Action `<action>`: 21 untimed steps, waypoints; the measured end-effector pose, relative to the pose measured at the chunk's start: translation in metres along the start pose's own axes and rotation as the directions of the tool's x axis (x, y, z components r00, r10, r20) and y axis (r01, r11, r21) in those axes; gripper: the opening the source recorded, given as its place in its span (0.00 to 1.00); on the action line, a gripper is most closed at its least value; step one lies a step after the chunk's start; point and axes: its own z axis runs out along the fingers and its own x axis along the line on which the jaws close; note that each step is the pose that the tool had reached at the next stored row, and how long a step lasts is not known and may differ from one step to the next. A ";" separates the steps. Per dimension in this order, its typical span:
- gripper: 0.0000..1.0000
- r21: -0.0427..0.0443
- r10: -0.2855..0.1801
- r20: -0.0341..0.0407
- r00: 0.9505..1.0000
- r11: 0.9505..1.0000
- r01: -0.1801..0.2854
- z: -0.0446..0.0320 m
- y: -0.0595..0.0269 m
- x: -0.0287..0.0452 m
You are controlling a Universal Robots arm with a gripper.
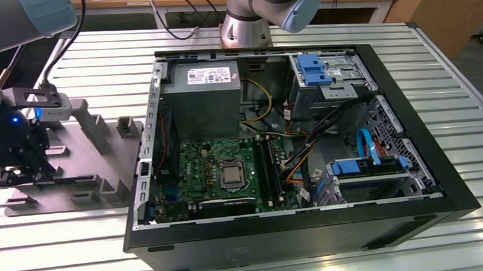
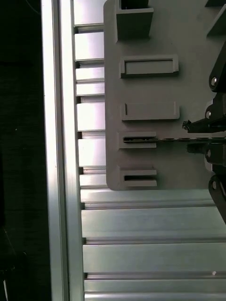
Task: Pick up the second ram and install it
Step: 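Pick up the second ram and move it above second insertion slot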
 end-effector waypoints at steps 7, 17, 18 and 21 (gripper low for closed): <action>0.24 0.002 -0.007 0.000 1.000 1.000 0.007 0.0022 0.0009 0.0001; 0.24 0.007 -0.042 -0.001 0.999 0.999 0.042 0.0090 0.0056 0.0004; 0.24 0.007 -0.044 -0.001 0.999 0.999 0.044 0.0095 0.0063 0.0004; 0.24 0.007 -0.048 -0.001 0.999 0.999 0.048 0.0111 0.0076 0.0006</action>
